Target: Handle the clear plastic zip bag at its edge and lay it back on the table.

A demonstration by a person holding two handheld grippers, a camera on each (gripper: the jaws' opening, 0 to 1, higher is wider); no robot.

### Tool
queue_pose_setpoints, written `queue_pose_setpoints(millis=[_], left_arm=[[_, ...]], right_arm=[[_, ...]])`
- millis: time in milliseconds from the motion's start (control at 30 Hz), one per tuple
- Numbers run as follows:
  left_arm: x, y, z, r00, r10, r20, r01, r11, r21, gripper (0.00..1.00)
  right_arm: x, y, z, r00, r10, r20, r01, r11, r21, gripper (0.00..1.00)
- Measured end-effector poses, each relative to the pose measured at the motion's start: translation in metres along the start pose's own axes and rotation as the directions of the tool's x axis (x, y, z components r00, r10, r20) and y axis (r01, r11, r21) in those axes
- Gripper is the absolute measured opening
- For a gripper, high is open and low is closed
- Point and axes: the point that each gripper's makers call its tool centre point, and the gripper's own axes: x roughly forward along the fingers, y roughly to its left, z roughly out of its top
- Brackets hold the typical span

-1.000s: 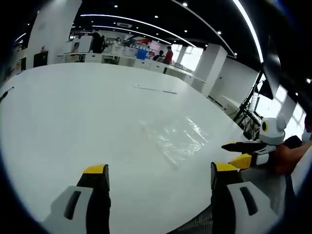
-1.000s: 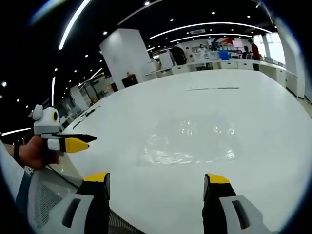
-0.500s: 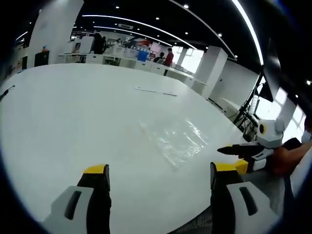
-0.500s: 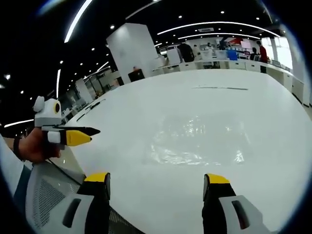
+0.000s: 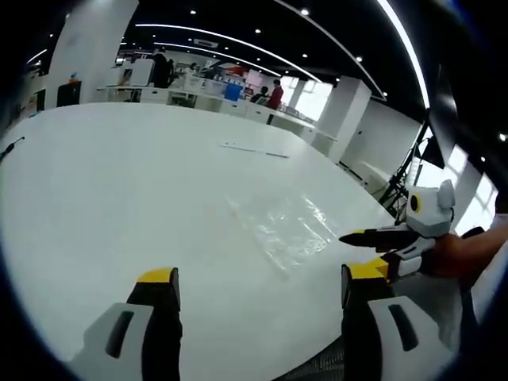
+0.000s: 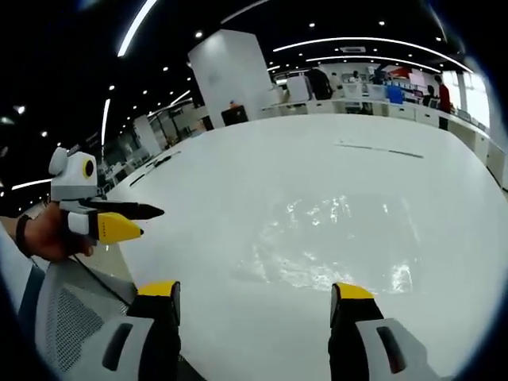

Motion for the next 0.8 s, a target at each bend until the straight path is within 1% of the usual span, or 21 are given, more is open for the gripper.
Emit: queue_pose_setpoints(millis=[100,233,333,533,667,800], left_arm=[[0.0,0.0,-0.001,1.0,-0.001,-0.003,0.001,1.0,0.0,0.82],[0.001,0.001,-0.002,1.0,-0.003,-0.009,0.004,1.0,0.007,0.82],[0.001,0.0,-0.003,1.0,-0.006,-0.01,0.006,1.0,0.007,0.82],[0.0,-0.003,-0.004,1.0,-0.01,-0.018,0.01,1.0,0.015,0.82],[0.001,-0.004,-0.005,1.0,-0.013,-0.024,0.014,1.0,0.022,0.82],[0.002,-0.003,-0.006,1.0,-0.014,-0.025,0.014,1.0,0.018,0.82]], right_arm=[[0.007,0.0,0.0,1.0,0.006,-0.016,-0.006,1.0,-0.016,0.76],[0.016,0.0,-0.001,0.999,0.017,-0.034,-0.018,1.0,-0.016,0.76],[0.019,0.001,0.003,0.999,0.026,-0.037,-0.027,0.999,-0.028,0.76],[0.03,-0.002,0.008,0.999,0.02,-0.044,-0.021,0.999,-0.03,0.76],[0.039,-0.01,0.014,0.999,0.013,-0.04,-0.014,0.999,-0.03,0.75],[0.047,-0.01,0.015,0.999,0.005,-0.044,-0.006,0.999,-0.036,0.75]])
